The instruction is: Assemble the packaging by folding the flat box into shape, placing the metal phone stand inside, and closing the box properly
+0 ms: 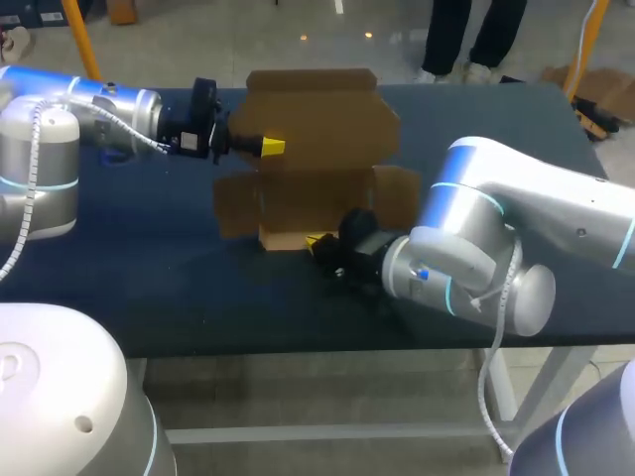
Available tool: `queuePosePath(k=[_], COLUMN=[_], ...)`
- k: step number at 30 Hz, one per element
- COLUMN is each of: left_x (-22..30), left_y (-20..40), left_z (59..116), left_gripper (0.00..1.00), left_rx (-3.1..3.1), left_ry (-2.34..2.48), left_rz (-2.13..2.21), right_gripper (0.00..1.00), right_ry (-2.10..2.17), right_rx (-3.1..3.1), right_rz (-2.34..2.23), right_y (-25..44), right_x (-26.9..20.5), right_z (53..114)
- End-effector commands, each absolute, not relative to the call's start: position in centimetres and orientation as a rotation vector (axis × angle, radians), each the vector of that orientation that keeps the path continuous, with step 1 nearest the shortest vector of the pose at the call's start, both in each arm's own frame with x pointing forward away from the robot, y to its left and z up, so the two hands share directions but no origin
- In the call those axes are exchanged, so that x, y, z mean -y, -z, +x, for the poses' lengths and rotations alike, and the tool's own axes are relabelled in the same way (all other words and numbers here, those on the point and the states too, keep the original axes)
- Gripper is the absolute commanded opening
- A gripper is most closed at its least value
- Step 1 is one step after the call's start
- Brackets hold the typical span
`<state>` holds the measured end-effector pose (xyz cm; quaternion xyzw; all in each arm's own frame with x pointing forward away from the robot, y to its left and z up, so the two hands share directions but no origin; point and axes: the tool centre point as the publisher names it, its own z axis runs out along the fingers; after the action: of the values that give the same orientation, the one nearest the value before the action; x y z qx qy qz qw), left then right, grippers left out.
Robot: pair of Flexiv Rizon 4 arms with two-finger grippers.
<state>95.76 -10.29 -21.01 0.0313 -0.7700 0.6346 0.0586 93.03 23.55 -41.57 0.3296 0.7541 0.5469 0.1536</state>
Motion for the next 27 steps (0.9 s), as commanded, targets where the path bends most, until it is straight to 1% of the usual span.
queuePosePath(k=[1, 27], left_x=[10.2, 10.2], left_y=[21.2, 21.2], left_z=[95.8, 95.8], left_gripper=[0.0, 0.0], left_rx=[2.33, 2.33], left_ry=[-1.919, -1.919], left_rz=[0.09, 0.09], right_gripper=[0.0, 0.0], right_ry=[-1.388, -1.263], right_rx=[-1.979, -1.933], right_rz=[1.068, 1.177], right_y=[41.5, 43.0], right_x=[-23.2, -23.1], right_z=[92.5, 93.3])
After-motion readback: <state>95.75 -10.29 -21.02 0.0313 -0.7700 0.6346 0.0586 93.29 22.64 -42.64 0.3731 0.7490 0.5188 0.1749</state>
